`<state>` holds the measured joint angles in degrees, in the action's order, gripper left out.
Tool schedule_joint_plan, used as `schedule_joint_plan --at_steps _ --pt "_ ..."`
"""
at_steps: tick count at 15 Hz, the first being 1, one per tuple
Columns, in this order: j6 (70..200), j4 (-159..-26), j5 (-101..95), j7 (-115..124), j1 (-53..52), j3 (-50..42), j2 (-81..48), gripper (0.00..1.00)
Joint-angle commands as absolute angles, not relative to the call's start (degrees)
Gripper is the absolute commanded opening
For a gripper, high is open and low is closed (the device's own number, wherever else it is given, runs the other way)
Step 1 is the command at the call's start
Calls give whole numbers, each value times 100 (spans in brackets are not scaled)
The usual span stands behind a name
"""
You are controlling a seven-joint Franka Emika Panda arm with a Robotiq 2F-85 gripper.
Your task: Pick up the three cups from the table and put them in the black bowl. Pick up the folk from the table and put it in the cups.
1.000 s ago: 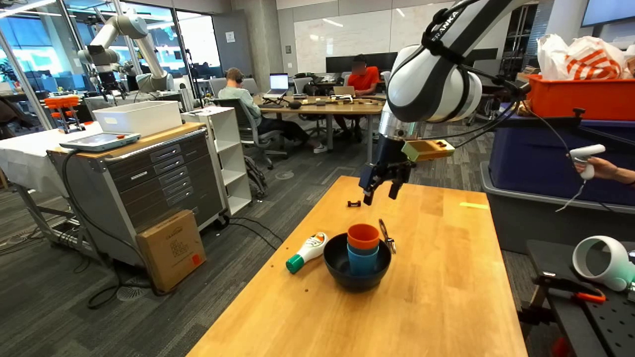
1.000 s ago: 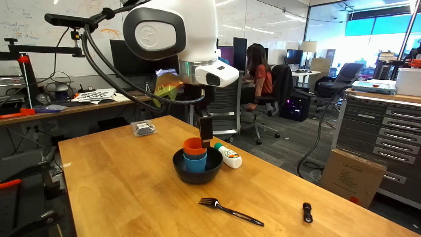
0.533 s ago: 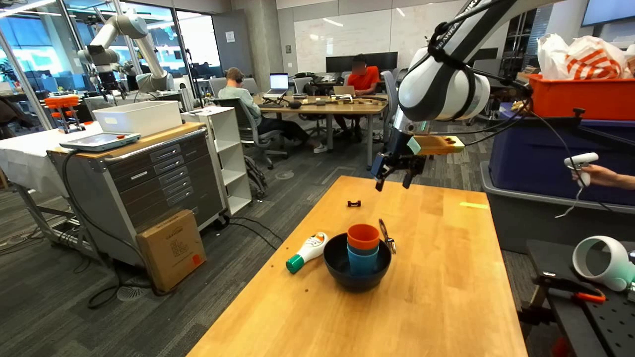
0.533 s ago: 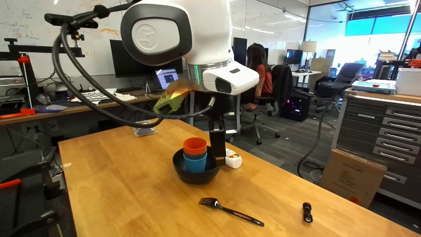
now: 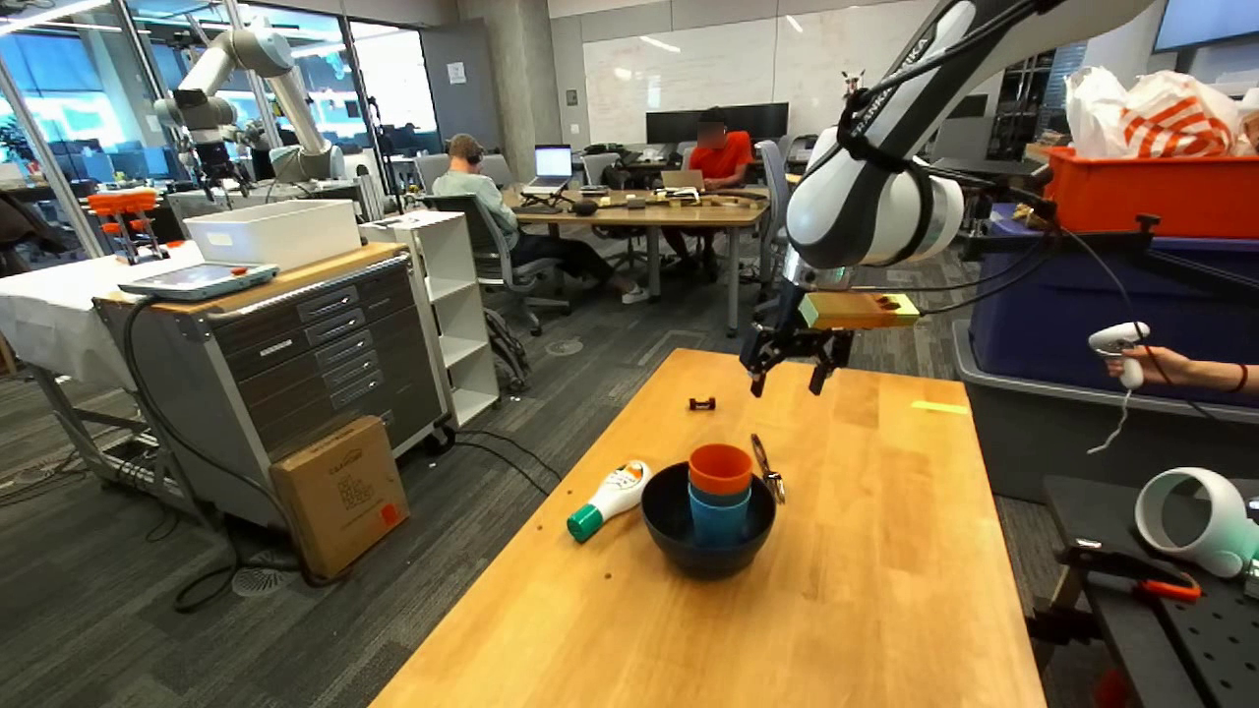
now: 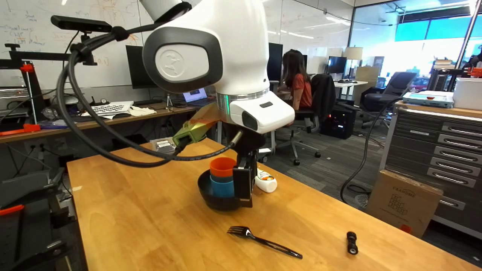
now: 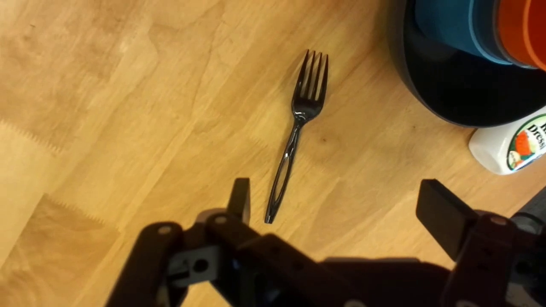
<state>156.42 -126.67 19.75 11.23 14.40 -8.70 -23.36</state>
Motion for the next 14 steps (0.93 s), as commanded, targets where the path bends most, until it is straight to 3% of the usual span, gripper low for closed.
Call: schedule_joint_plan --at_steps 1,14 --pt "15320 -12176 2103 1287 1558 -876 -2709 100" --pt "14625 -11201 2351 1097 1871 -613 -3563 100"
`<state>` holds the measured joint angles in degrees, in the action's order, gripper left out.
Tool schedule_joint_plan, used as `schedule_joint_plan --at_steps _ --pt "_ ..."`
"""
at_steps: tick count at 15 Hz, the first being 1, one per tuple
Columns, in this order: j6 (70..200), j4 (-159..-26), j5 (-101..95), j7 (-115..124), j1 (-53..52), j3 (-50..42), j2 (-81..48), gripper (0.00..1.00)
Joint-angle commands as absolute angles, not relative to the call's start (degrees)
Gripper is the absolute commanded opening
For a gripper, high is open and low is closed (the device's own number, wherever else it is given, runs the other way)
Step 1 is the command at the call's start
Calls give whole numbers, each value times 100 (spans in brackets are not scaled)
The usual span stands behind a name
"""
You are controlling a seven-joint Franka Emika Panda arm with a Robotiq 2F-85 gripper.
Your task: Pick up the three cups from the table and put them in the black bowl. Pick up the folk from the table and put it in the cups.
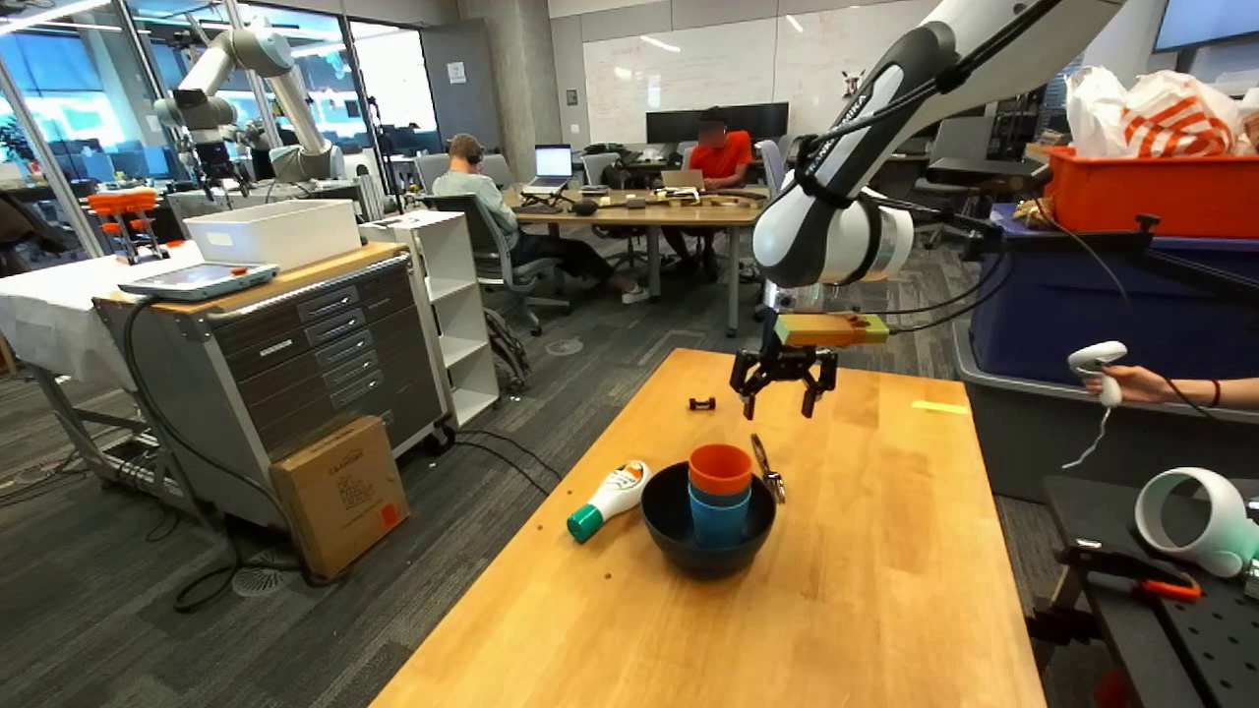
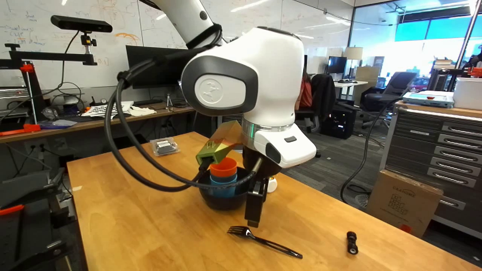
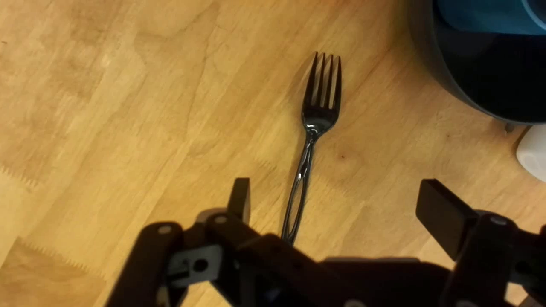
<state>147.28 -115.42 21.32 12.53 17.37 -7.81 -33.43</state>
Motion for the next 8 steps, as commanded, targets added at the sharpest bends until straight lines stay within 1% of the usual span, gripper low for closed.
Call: schedule_joint_plan --at_steps 1,8 --pt "14607 -11141 2383 1104 1873 -593 -3629 100" --pt "14472 -10803 2397 1174 1888 -578 -4084 100"
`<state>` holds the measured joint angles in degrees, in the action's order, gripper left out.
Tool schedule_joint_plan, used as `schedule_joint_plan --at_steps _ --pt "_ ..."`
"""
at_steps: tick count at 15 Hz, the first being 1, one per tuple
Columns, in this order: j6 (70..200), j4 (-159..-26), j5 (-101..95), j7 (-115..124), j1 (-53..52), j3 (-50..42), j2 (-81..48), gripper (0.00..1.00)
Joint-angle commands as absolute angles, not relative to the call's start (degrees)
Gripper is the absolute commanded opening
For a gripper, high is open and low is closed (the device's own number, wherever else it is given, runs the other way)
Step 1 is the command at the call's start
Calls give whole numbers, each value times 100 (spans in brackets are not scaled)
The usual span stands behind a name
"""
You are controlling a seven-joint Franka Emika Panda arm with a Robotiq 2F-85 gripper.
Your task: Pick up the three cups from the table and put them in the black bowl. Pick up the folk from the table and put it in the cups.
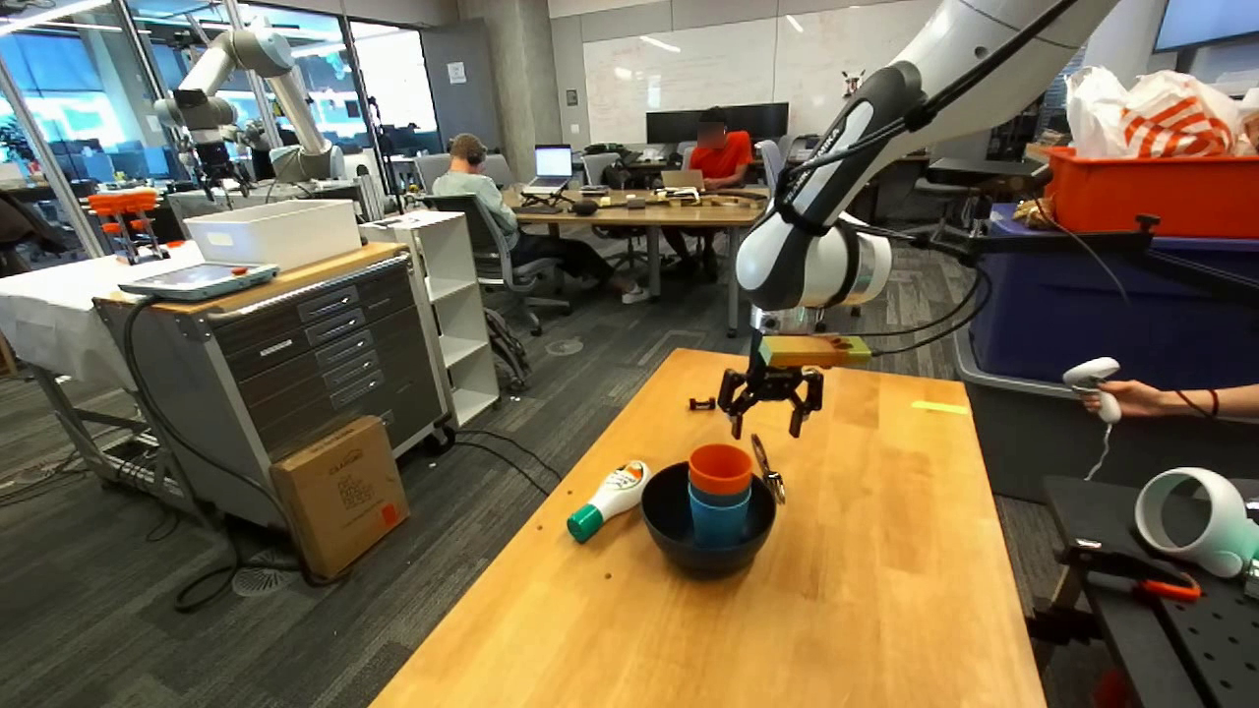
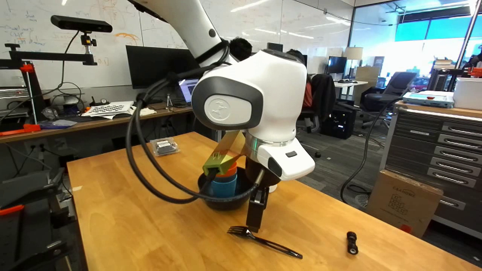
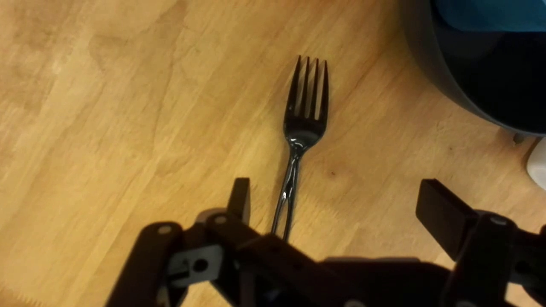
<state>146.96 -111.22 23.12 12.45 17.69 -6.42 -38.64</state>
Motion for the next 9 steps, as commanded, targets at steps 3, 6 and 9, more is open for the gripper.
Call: schedule_joint_plan --at_steps 3,6,9 --pt "14456 -10771 2377 1157 1914 -590 -4199 100" --pt "14488 -10751 2362 1160 1919 -593 -4301 100" --pt "14462 -10734 2338 1178 1907 -601 -4381 100"
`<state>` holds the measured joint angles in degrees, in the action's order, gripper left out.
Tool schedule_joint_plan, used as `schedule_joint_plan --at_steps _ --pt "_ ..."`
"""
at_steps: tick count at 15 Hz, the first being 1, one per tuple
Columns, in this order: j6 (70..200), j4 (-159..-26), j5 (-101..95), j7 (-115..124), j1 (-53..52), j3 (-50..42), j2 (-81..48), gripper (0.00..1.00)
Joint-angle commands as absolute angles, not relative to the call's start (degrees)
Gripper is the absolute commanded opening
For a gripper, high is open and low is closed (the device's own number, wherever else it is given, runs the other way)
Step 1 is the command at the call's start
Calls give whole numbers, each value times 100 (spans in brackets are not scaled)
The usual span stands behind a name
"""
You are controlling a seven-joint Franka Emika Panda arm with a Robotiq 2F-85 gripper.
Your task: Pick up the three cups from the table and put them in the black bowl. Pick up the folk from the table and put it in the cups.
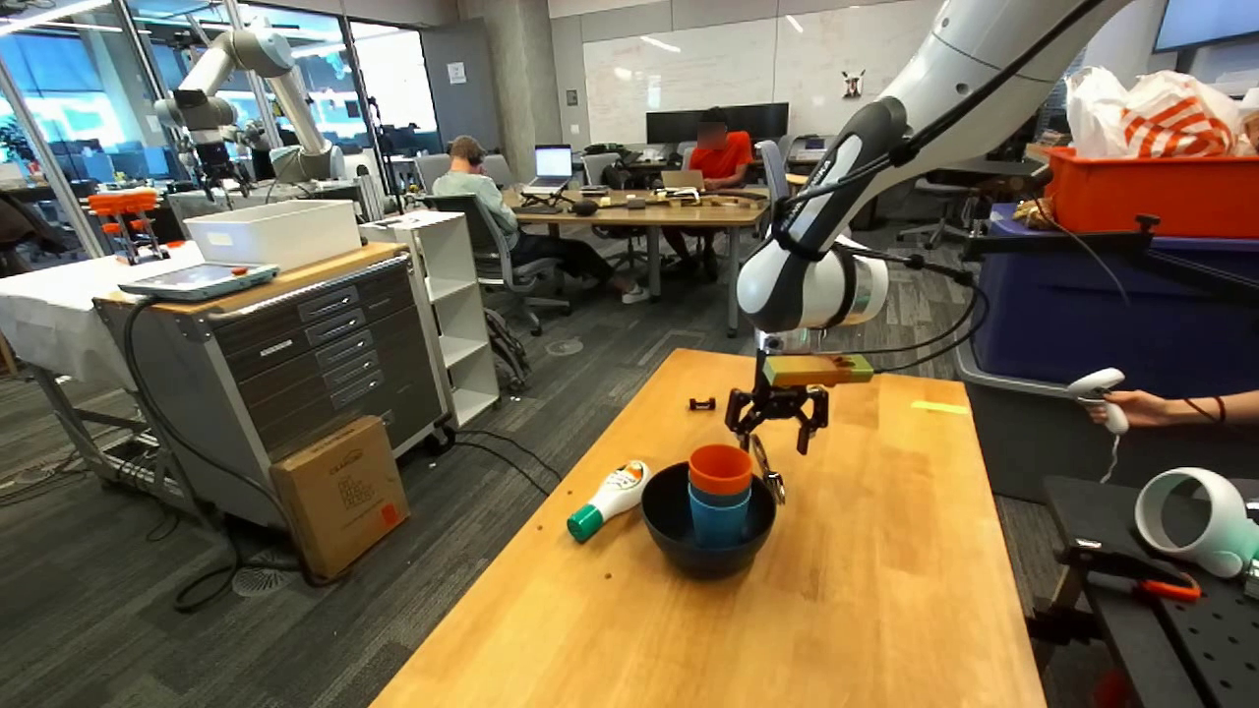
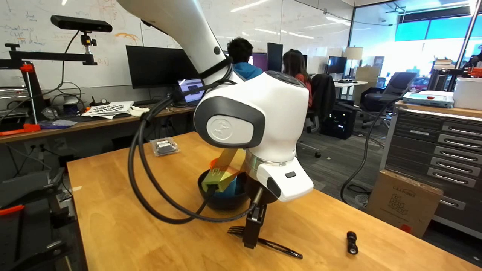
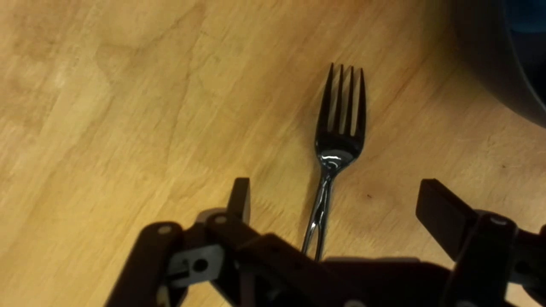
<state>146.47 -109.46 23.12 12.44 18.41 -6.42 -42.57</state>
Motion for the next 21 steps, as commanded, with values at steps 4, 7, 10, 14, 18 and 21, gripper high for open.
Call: schedule_joint_plan --at_steps 4,7,10,14,18,21 --pt "14427 -10680 2317 1180 1889 -592 -4485 100" --pt "14371 -10628 2301 1188 1876 -599 -4541 100" --pt "14314 -10559 2262 1194 1866 -632 -4602 75" --pt "14269 -10511 2231 1196 1862 -653 -4641 50" --pt "14234 -10477 2192 1200 1837 -672 -4673 19" --pt "14246 -10499 2173 1198 1822 -680 -4636 8"
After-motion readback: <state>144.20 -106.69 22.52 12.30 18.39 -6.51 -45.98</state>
